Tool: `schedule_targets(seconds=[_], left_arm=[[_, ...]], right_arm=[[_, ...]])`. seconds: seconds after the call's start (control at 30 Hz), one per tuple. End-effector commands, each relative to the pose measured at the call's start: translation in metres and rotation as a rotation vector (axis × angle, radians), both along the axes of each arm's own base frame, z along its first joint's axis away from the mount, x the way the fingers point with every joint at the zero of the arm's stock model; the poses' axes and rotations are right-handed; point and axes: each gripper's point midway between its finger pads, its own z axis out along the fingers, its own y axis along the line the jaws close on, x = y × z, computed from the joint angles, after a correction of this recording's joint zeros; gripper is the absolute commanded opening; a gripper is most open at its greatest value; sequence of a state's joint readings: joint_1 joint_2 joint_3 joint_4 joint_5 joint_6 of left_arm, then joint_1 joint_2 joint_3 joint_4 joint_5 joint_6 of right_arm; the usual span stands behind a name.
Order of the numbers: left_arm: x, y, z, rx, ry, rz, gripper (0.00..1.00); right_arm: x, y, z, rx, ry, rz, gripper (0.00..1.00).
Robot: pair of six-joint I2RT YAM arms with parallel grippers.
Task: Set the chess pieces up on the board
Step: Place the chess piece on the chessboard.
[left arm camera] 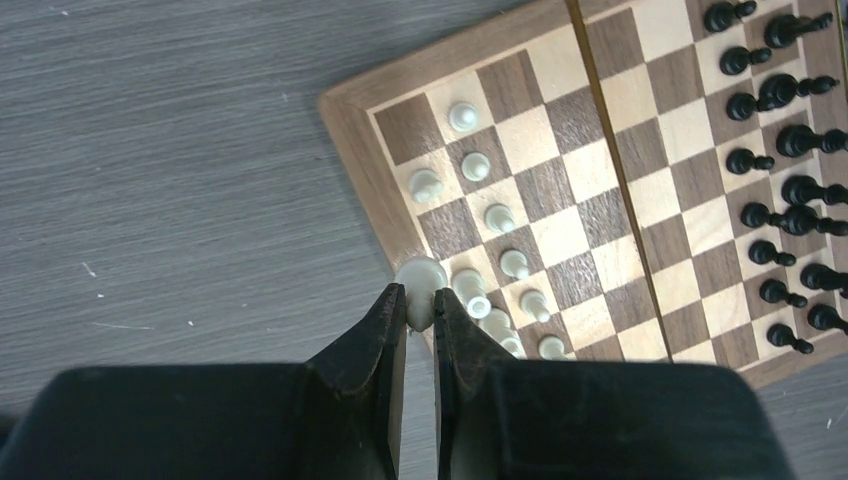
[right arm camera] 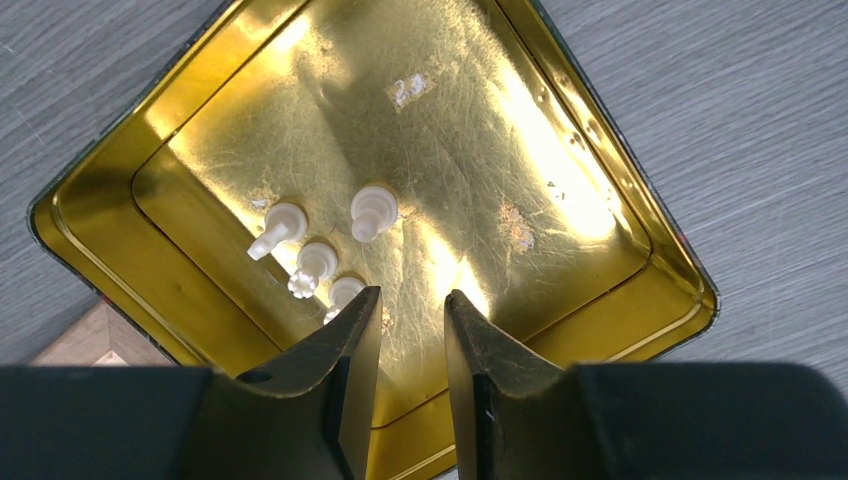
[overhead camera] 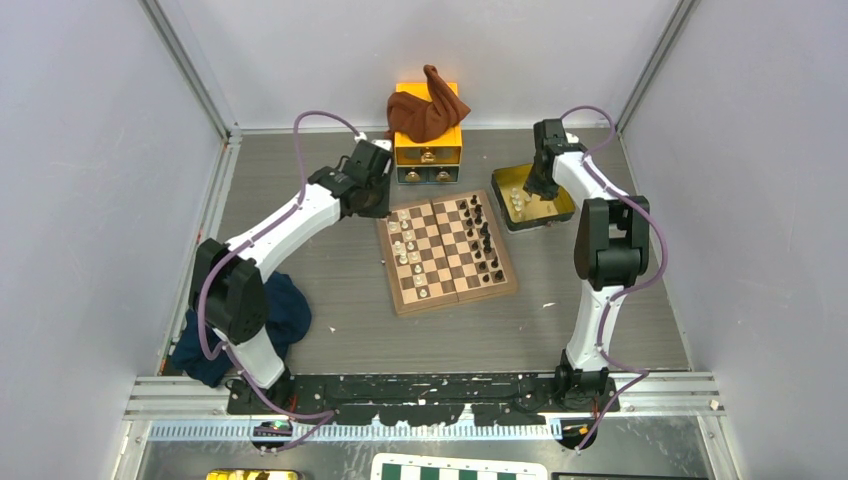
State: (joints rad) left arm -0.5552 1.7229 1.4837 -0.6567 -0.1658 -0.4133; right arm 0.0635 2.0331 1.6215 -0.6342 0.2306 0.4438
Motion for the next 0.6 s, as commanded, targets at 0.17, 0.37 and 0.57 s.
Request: schedule_targets(seconds=[0.17,0.37,0.57], left_arm=[[-0.016,-0.019,0.004,-0.024,-0.012,-0.037,0.0],[-0.015,-0.019,-0.004,-0.006,-0.014,-0.039,0.0],[-0.013,-0.025,-0.014,-0.003,-0.004,-0.046,0.0]], right_arm=[[0.005,-0.002,0.036,-0.004,-0.108,-0.012,0.36],[0.007,-0.001,0.038,-0.003,-0.116,-0.012,0.36],[0.01,-0.002,0.039,-0.004,-0.121,-0.011,0.35]])
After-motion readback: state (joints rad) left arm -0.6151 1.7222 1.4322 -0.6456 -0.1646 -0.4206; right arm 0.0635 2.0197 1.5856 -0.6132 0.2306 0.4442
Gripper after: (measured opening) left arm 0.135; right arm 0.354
